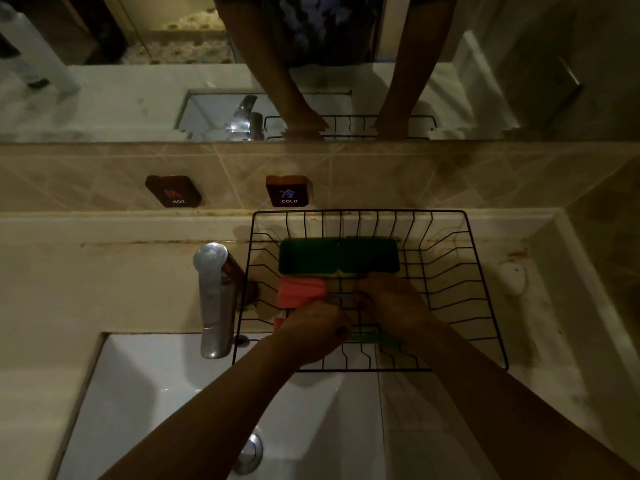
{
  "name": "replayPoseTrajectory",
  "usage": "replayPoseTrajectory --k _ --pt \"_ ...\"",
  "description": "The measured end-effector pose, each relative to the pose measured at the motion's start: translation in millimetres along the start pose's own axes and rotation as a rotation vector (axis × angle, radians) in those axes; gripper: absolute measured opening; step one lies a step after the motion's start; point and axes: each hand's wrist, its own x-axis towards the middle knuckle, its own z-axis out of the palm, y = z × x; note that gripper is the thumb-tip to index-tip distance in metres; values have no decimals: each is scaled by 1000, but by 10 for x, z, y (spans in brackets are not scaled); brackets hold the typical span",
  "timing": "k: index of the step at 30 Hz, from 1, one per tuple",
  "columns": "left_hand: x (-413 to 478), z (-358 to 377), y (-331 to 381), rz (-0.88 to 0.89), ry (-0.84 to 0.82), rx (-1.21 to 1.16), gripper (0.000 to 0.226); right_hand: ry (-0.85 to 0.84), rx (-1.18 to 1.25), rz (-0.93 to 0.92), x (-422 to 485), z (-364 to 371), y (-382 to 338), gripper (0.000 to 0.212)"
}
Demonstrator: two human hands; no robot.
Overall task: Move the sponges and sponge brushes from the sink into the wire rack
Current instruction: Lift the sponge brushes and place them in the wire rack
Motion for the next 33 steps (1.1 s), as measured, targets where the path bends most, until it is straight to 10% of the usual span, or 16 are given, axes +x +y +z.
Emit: replayPoseTrajectory --k 33 --pt "-45 -108 61 36 24 -8 21 -2 54 53 -37 -12 -44 20"
